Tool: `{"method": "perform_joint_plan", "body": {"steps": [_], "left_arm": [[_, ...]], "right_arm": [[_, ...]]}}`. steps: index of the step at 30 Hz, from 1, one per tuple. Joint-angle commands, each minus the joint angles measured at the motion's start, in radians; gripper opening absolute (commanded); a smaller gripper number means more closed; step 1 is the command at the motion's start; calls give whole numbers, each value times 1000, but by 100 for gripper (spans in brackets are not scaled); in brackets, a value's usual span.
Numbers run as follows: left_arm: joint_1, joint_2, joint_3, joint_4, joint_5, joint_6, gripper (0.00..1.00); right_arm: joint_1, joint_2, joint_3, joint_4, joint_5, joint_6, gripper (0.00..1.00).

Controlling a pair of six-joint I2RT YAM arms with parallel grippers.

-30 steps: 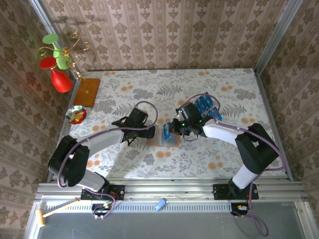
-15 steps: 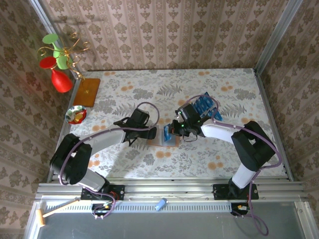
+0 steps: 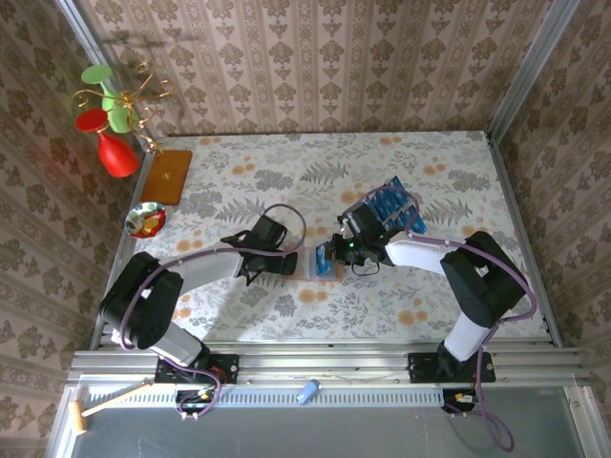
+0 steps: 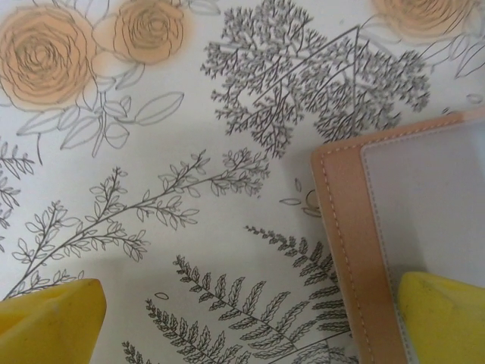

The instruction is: Put the credit cards into the card holder

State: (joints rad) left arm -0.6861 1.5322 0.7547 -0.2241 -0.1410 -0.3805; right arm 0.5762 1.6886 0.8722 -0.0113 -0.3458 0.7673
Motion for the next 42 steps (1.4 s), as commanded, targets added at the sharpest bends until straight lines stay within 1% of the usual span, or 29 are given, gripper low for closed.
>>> {"method": "perform_joint_plan", "body": {"steps": [1,9,16,21,30,35,42], "left_arm": [[-4,13,-19,9,-24,-3,100],[-4,4,-53,22,-24,-19,100],[-3,-6,-60,21,-29,-19,100],[-3,-34,-26,-5,-29,-9,100],[-4,-95,57,-49,-3,4,100],[-19,-65,75,-32,25,-1,100],[-58,-4,58,-9,11,-6,100]], "right_arm": [[-11,5,-24,19,1,12,0],[-25,-5,-49,38,-14,12,0],[-28,-58,-52,85,-46,10,0],[-27,-69,-37,89,-63,16,0],[-9,-3,-18,146,-89,54,0],[1,29,-18,169,-91,66,0],[-1,36,-32,172,-85,63,0]]}}
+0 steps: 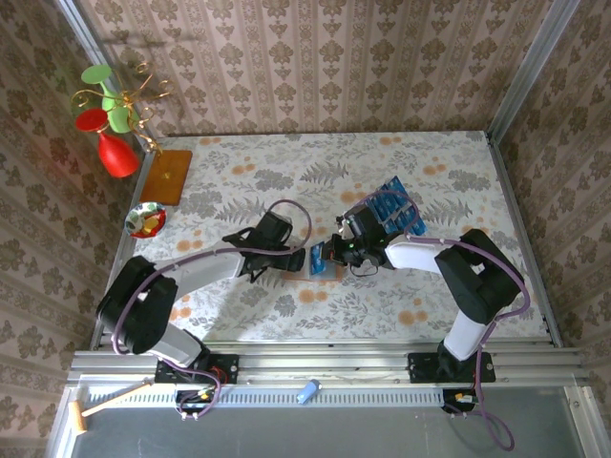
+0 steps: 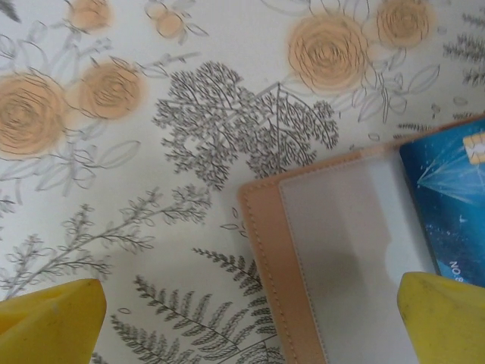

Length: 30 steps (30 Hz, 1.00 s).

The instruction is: Put the credit cards into the card holder

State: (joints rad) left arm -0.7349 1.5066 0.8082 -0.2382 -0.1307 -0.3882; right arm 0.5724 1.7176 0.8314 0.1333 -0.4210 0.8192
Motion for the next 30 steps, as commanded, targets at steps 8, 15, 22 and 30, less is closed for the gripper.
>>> {"method": "perform_joint_plan", "body": {"steps": [8,15,22,30], "left_arm": [[-8,52,-56,31,-56,-5,100],[-2,54,-91,43,-68,-13,100],[-1,53,-103,48,-70,-17,100],[2,26,-95,38,-64,-15,100]], "right_arm": [[-6,2,-11,29,-12,3,0],[-23,-5,-44,43,-15,3,0],[-38,-18,-65,57,-24,4,0],[-46,-62,-61,100,-57,-3,0]]}}
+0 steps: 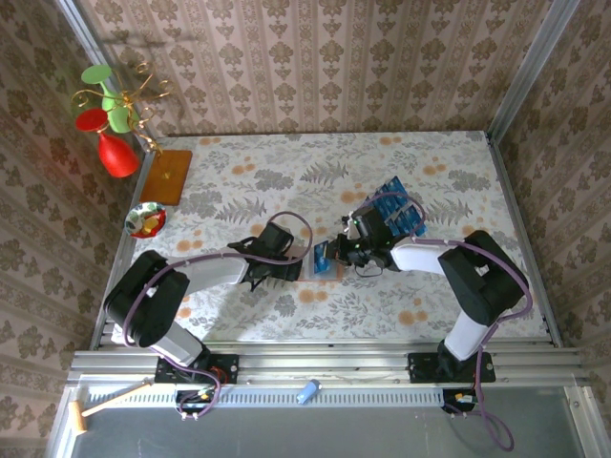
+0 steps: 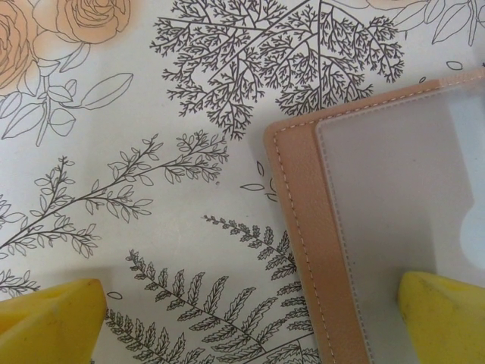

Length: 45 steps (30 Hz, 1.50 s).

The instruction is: Put the credit cards into the card holder

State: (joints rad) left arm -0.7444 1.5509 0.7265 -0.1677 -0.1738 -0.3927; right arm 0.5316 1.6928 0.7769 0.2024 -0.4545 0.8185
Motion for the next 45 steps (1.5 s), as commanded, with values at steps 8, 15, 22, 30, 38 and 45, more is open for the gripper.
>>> {"method": "perform_joint_plan", "body": {"steps": [8,15,22,30,38,45], "left_arm": [[14,-62,3,-37,-8,-8,100],[15,-67,1,-39,-7,-8,100],[23,-72,-31,-29,-15,-20,100],[26,-65,-45,-21,-20,-24,100],[27,-63,-51,-17,-23,-24,100],[29,-62,-56,-14,-25,-23,100]], "right_arm": [[-5,-41,3,90,-42,9,0],[-5,-13,-19,176,-42,40,0],[-5,9,-55,266,-27,50,0],[-5,44,-88,341,-18,62,0],[-5,65,-103,371,-12,60,0],[-5,95,-111,395,-15,61,0]]}}
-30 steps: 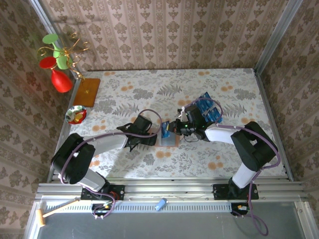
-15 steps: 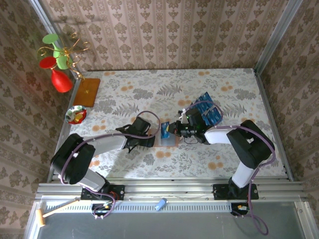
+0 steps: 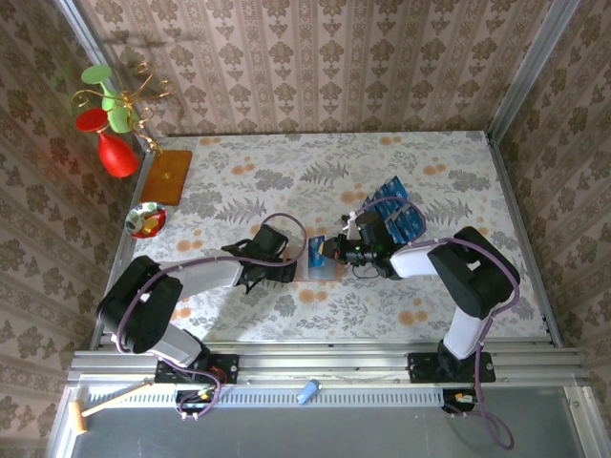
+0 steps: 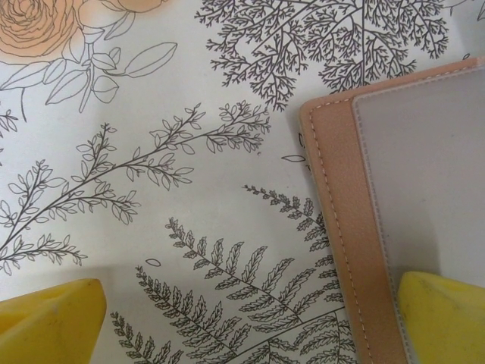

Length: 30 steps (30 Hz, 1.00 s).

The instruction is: Put the credit cards into the card holder

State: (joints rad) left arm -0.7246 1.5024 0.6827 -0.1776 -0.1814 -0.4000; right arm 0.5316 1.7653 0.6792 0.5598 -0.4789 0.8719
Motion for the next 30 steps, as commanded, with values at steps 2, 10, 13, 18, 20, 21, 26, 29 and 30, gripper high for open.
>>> {"method": "perform_joint_plan", "body": {"steps": [2,10,13,18,20,21,26,29,30], "left_arm": [[9,-14,-15,-3,-18,-16,100],[9,-16,-17,-2,-18,-17,100],[9,-15,-17,0,-16,-18,100],[9,-15,-17,0,-16,-17,100],[9,-15,-17,1,-16,-19,100],[9,-14,-17,1,-16,-18,100],[9,-15,-15,1,-15,-18,100],[10,-13,-15,1,-15,-18,100],[10,-13,-15,1,-15,-17,100]], "right_arm": [[-5,31,-18,50,6,9,0],[-5,45,-33,73,-1,15,0],[-4,48,-39,86,-4,18,0],[-3,57,-50,111,-12,29,0],[0,62,-54,121,-16,33,0],[-1,63,-55,127,-19,36,0],[5,68,-61,141,-25,42,0],[8,70,-63,146,-32,45,0],[10,70,-64,150,-32,46,0]]}}
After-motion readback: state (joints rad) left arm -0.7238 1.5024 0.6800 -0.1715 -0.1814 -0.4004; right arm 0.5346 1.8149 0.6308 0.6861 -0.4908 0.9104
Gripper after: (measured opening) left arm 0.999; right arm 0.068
